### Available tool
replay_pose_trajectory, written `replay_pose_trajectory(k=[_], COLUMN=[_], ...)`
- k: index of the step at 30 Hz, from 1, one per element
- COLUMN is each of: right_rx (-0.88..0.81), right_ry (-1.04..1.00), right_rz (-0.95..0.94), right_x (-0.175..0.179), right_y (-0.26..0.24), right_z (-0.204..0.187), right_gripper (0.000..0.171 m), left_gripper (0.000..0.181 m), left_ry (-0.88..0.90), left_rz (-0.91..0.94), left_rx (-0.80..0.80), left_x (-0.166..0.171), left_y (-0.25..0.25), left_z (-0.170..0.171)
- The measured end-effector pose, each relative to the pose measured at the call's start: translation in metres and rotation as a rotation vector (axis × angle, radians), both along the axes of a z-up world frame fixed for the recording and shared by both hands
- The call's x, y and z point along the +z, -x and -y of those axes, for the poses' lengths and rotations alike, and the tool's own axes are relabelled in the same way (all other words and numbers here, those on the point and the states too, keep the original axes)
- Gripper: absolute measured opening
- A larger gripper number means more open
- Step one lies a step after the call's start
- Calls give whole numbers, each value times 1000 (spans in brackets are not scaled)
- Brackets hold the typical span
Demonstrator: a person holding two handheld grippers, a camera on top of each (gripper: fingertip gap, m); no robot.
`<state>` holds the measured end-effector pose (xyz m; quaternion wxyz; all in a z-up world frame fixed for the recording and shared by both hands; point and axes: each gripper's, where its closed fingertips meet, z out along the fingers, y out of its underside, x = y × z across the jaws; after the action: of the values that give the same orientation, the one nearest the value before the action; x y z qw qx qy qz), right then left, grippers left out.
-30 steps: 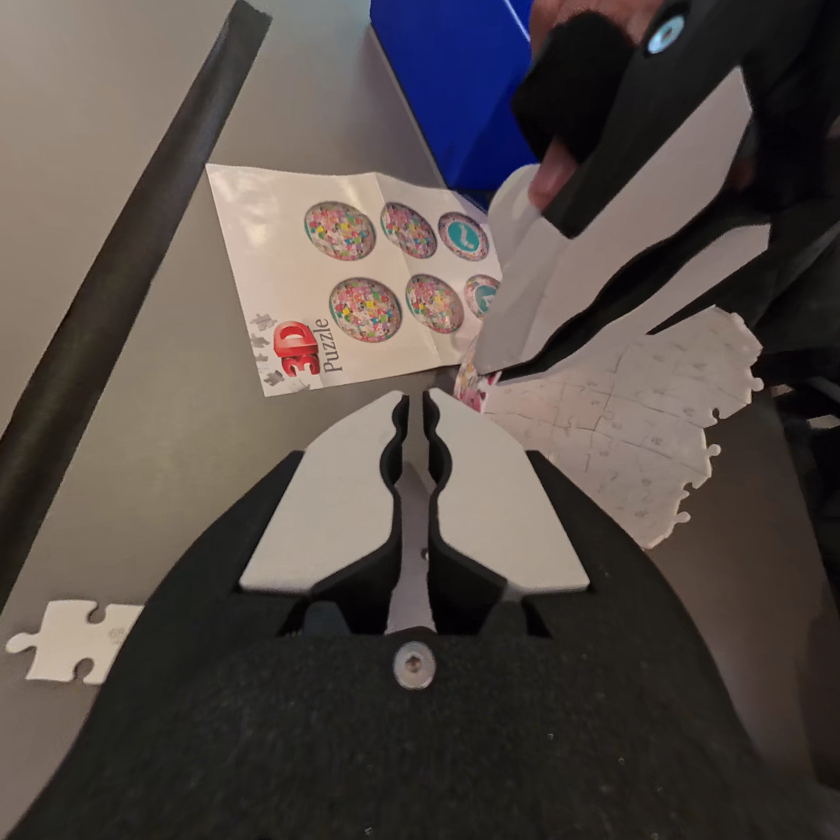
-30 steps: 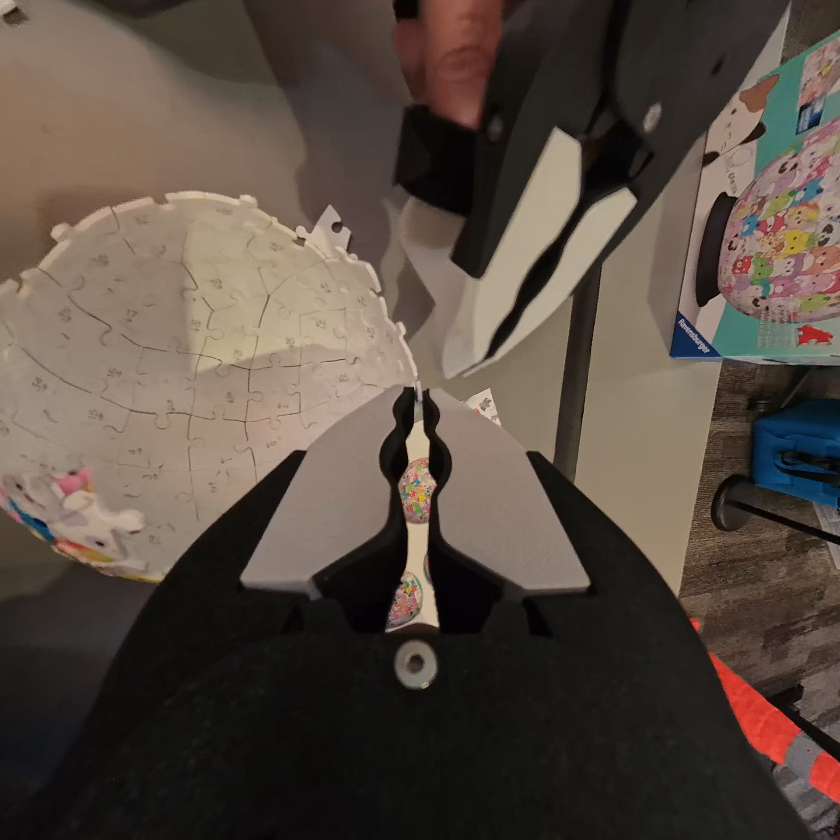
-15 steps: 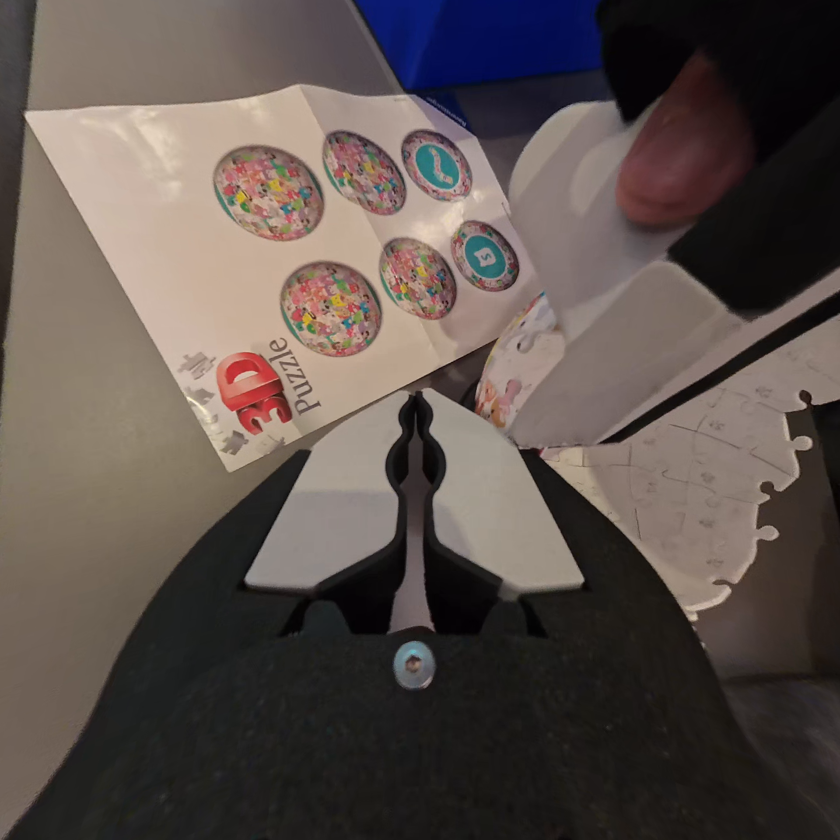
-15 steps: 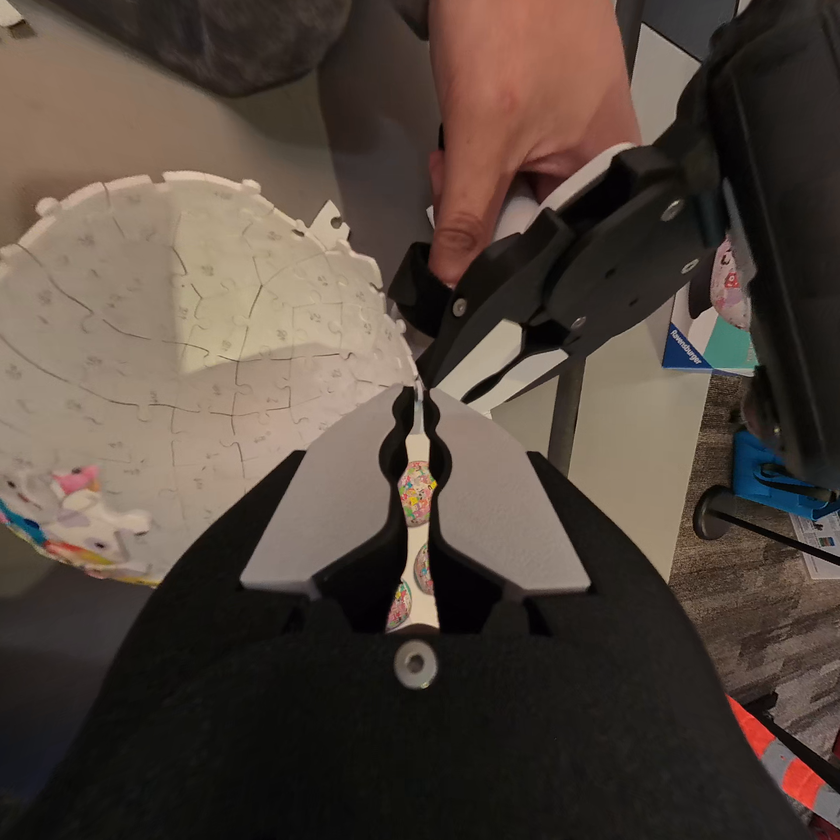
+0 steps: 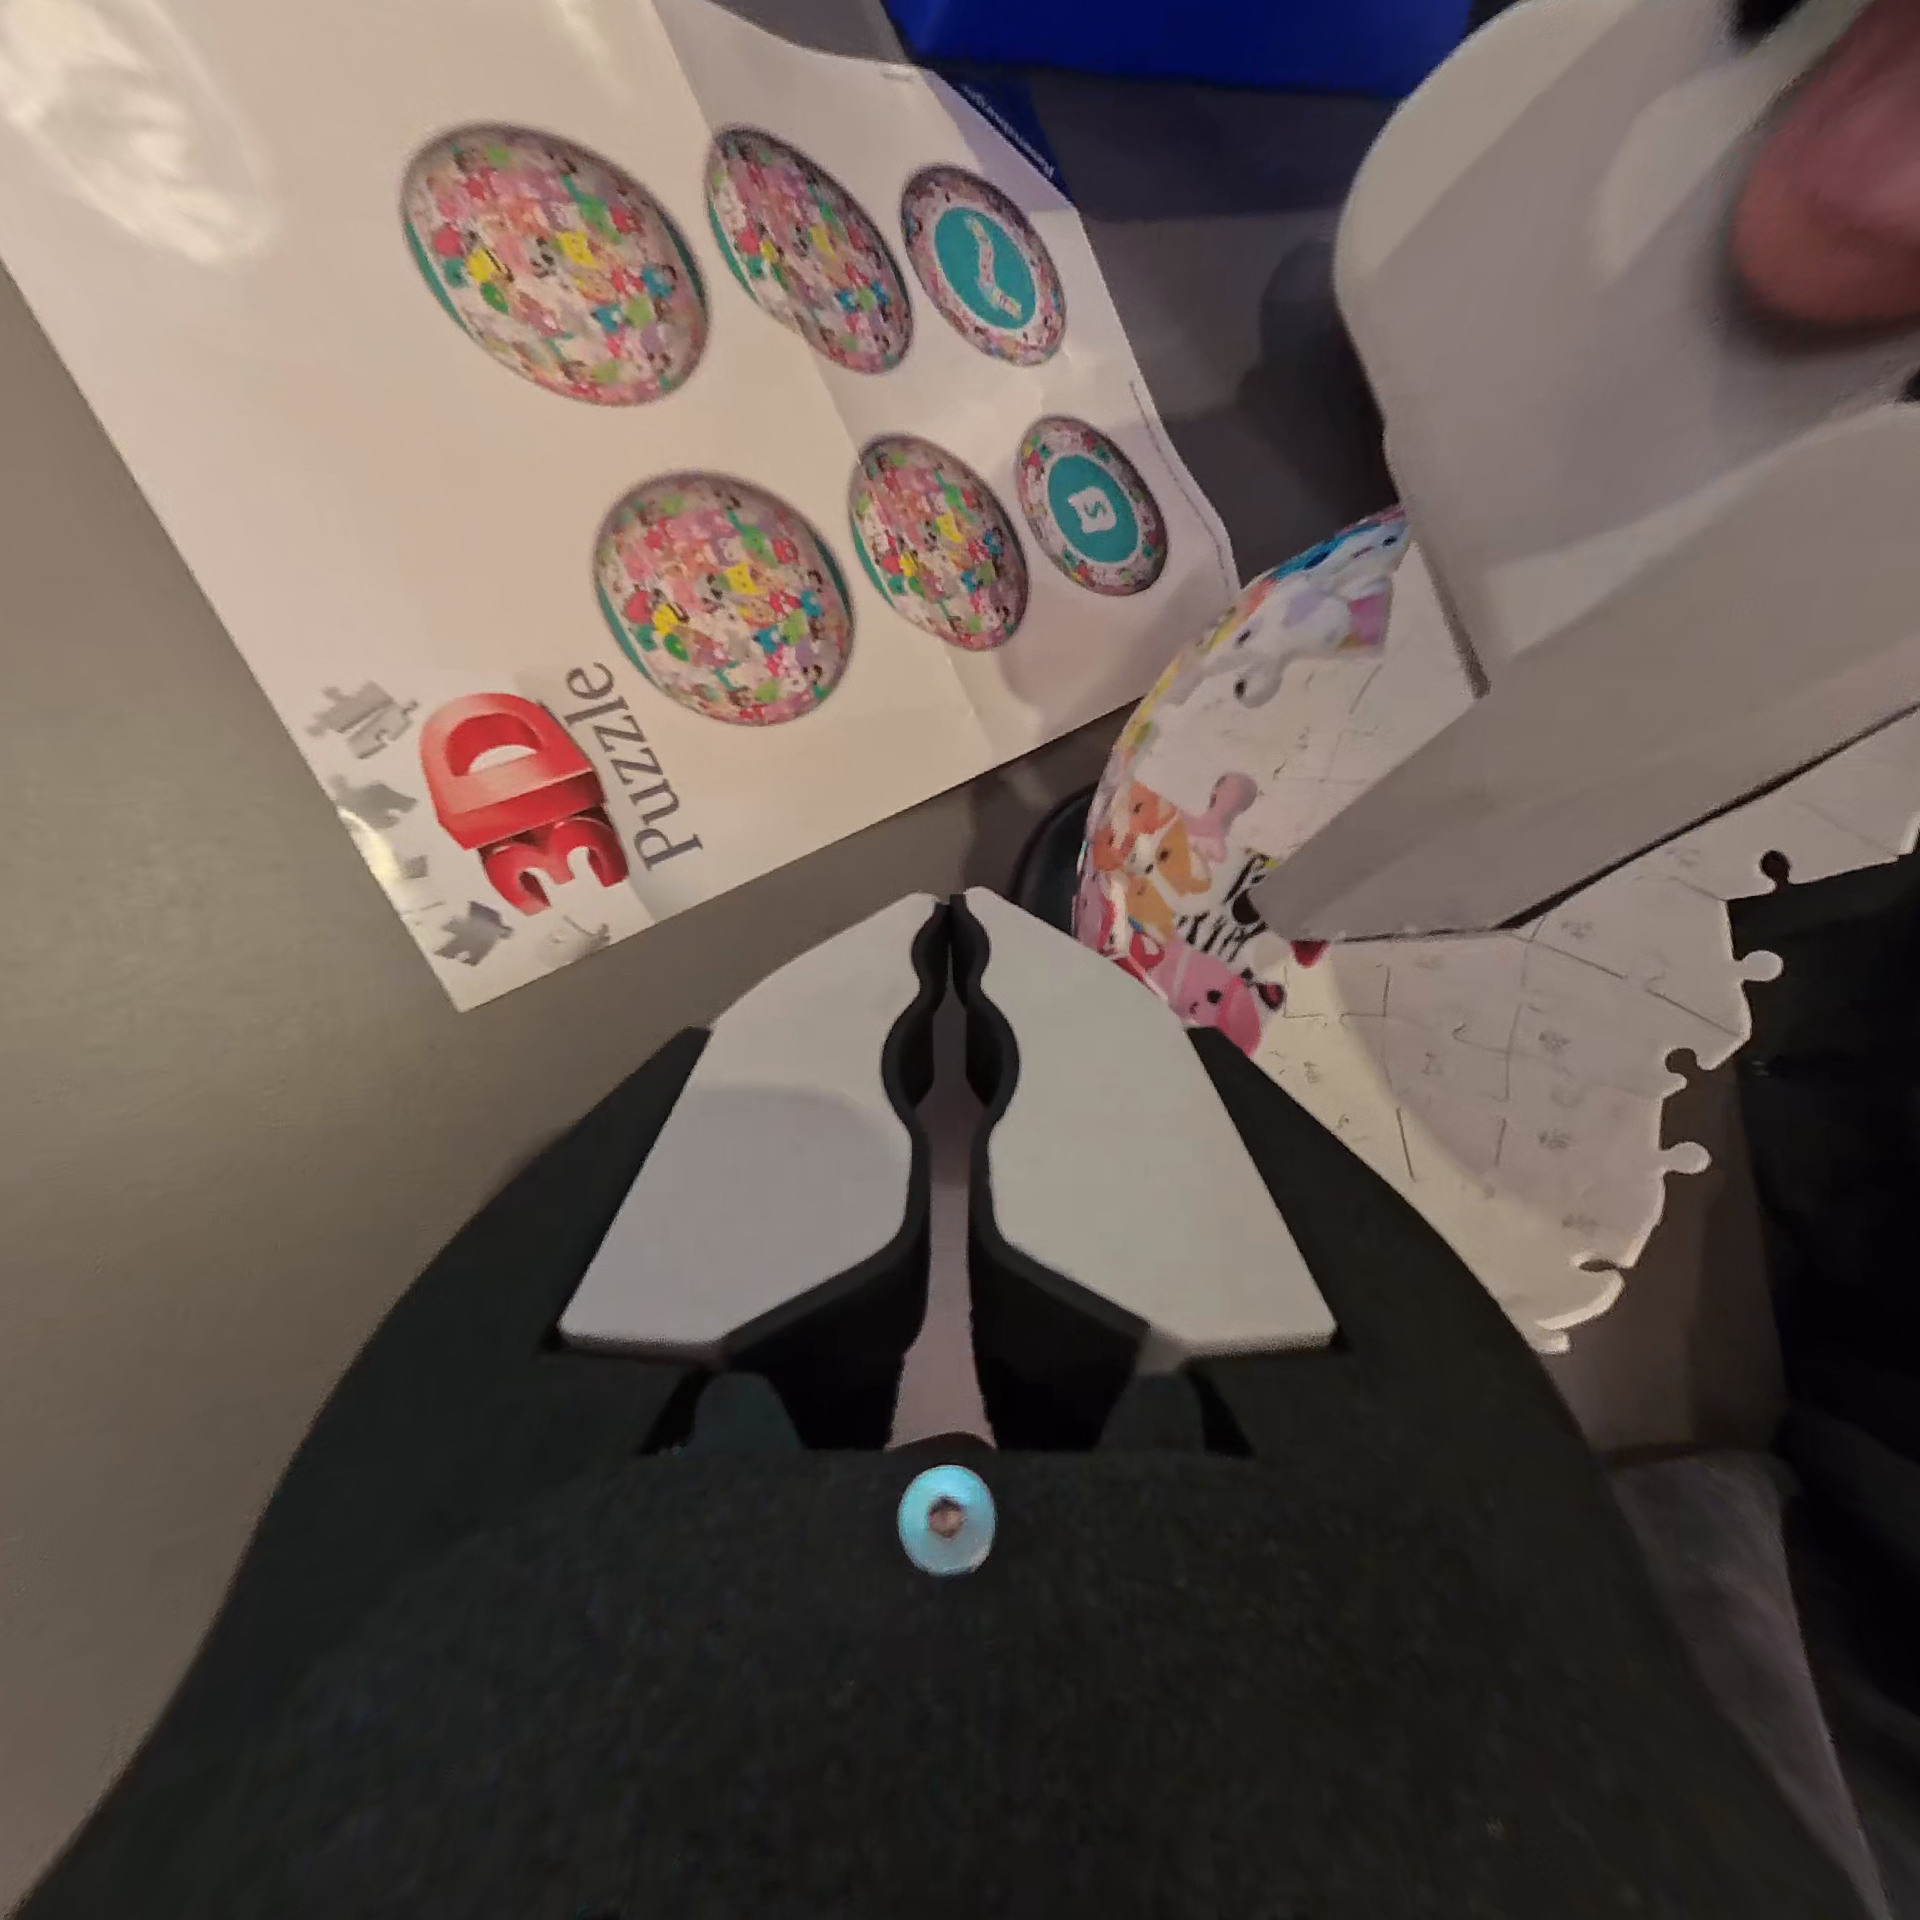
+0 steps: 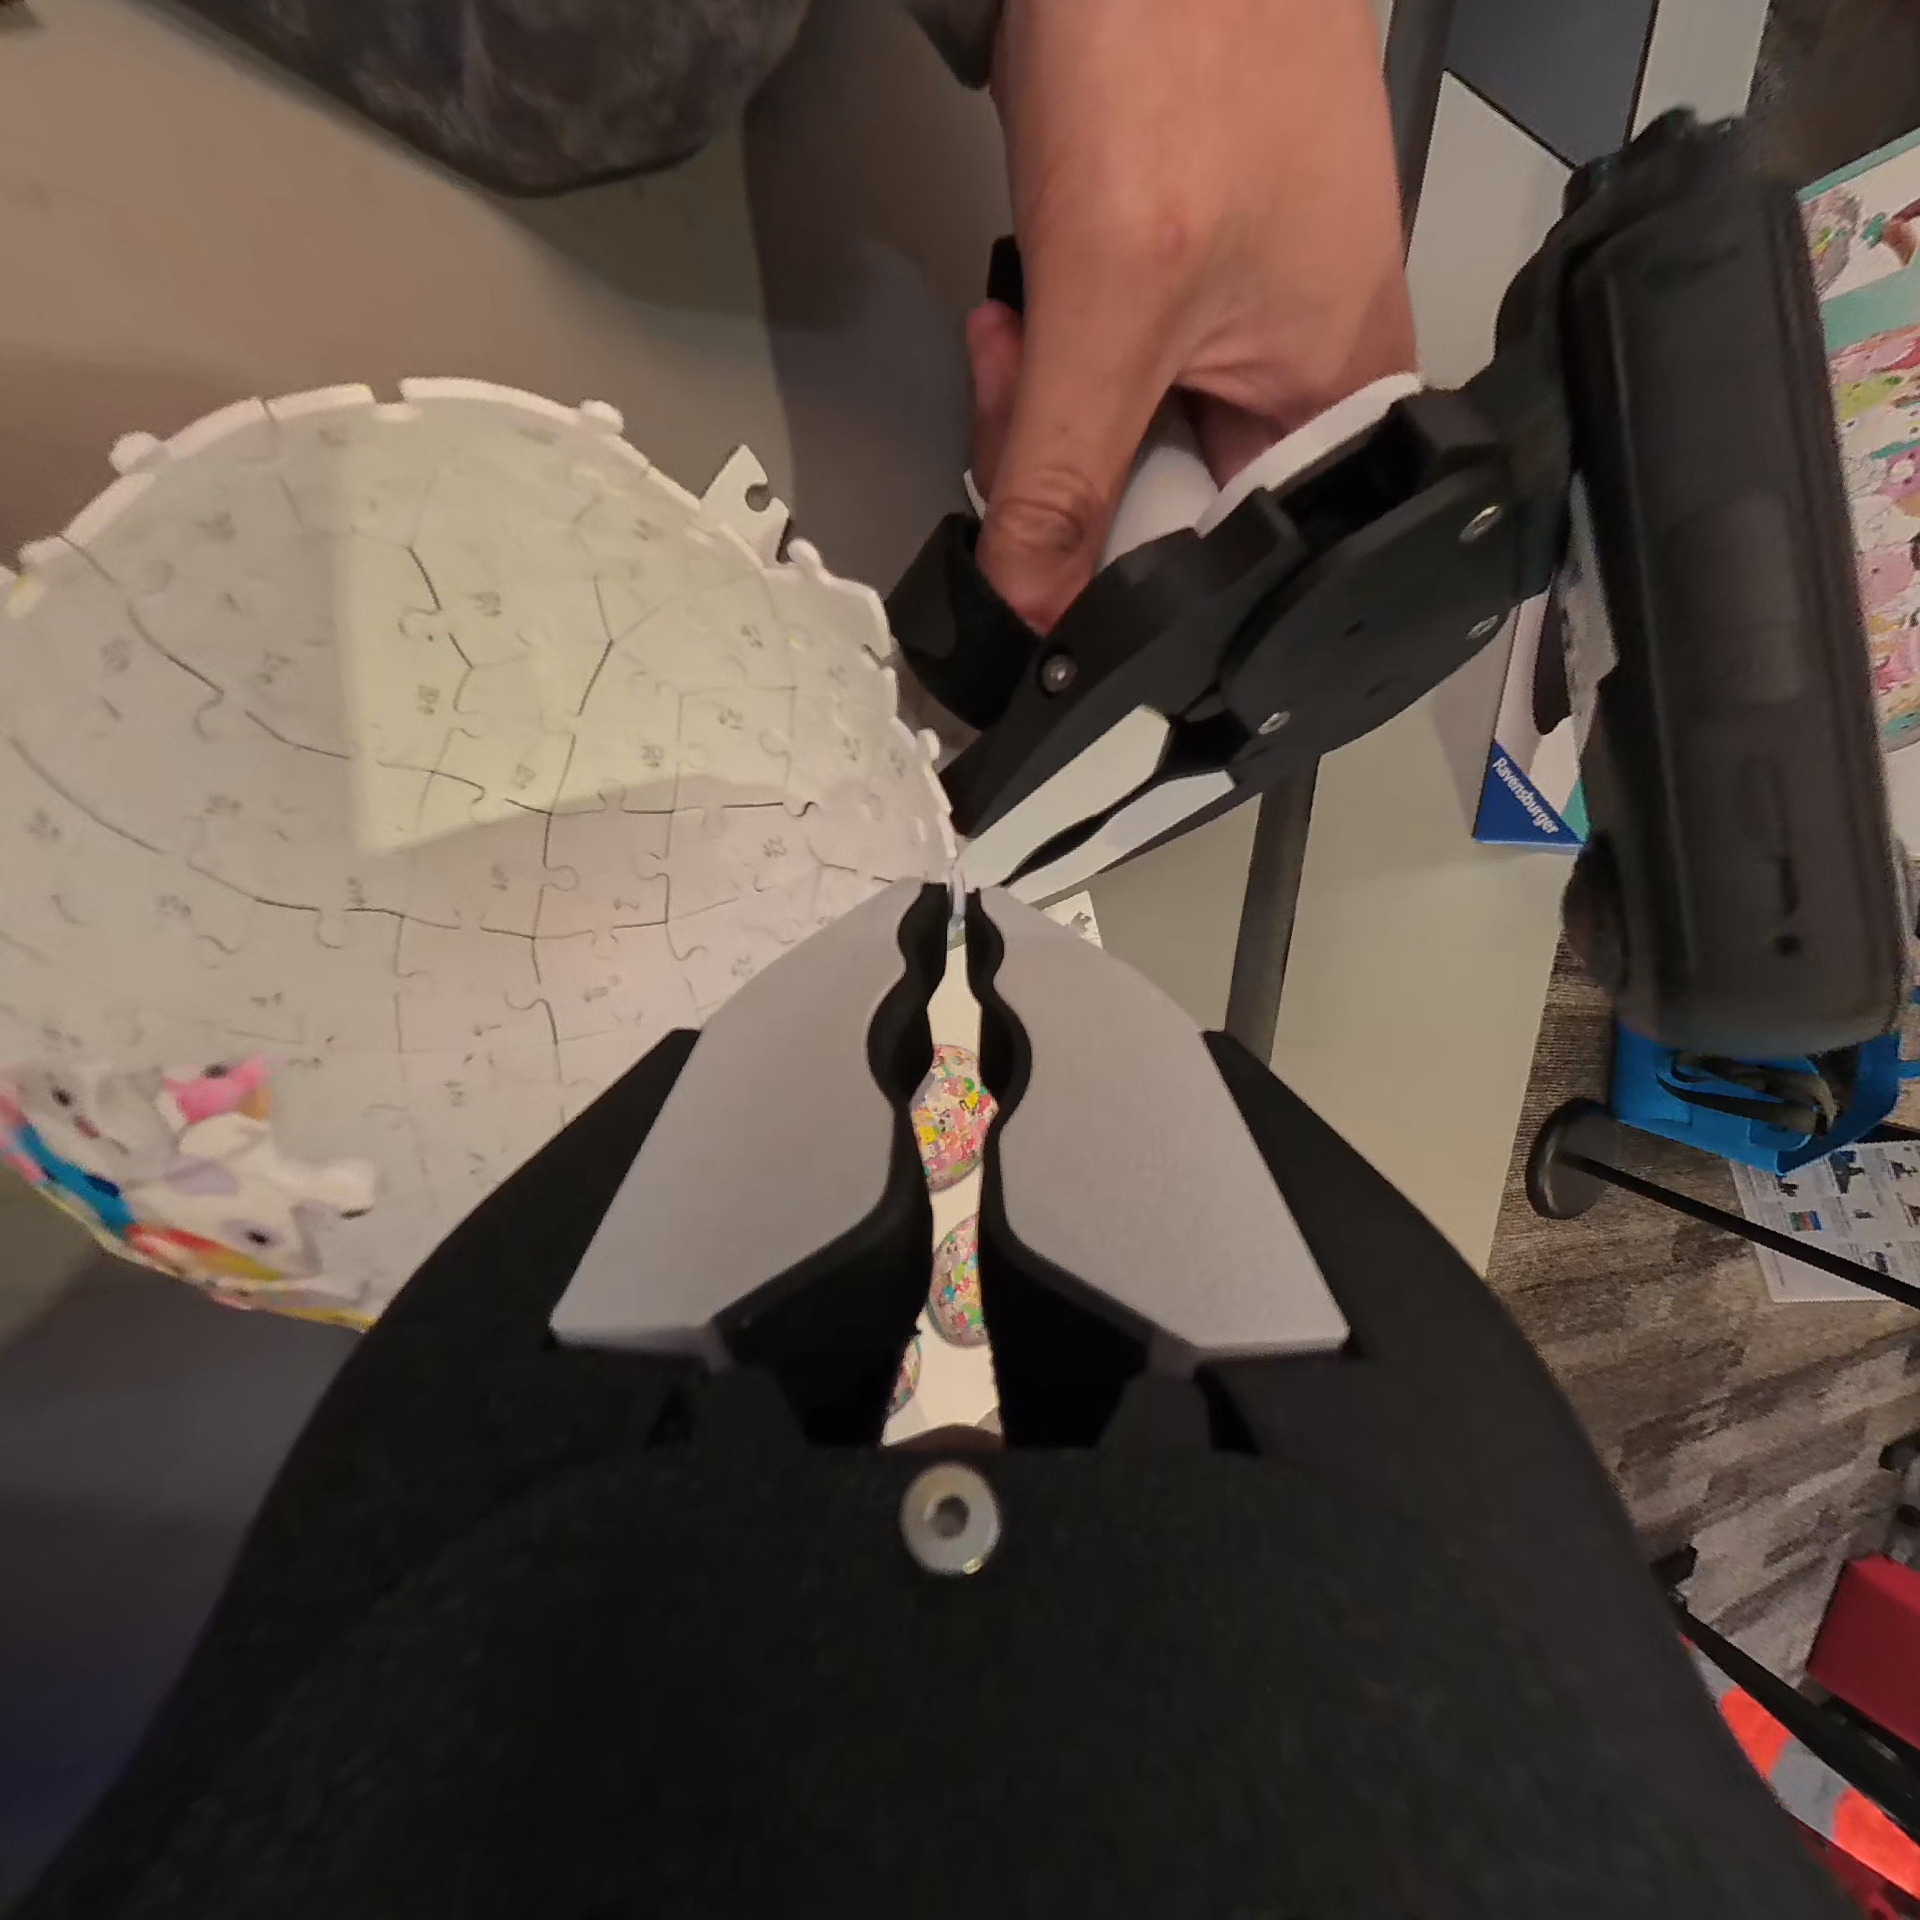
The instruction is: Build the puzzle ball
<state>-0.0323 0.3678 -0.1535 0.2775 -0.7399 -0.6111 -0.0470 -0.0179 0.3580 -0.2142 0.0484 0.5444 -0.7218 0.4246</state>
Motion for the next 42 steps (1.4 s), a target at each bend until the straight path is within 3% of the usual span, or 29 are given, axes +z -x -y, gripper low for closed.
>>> replay_pose_trajectory(k=[13, 20, 25, 27, 30, 35, 38, 42], right_rx=[-37, -75, -126, -148, -160, -263, -384, -551], right_ry=[37, 78, 118, 141, 175, -54, -129, -182], right_rz=[-4, -17, -44, -61, -158, -202, -181, -336], right_x=[-2, 0, 21, 33, 60, 101, 93, 72], right_y=[-3, -7, -7, -3, 13, 18, 12, 26], right_z=[1, 1, 3, 6, 19, 18, 39, 83], right_gripper=[4, 16, 28, 25, 0, 0, 0, 7], left_gripper=[0, 0, 0, 0, 0, 0, 0, 0], left_ry=[31, 33, 37, 42, 43, 36, 98, 151], left_rz=[8, 10, 20, 28, 48, 128, 184, 197], left_rx=[2, 14, 25, 23, 28, 86, 102, 110], left_x=[1, -1, -1, -1, -1, 5, 17, 22], left_y=[-1, -1, -3, -4, -6, -9, -8, -6], left_z=[1, 0, -1, 1, 2, -4, -6, -8])
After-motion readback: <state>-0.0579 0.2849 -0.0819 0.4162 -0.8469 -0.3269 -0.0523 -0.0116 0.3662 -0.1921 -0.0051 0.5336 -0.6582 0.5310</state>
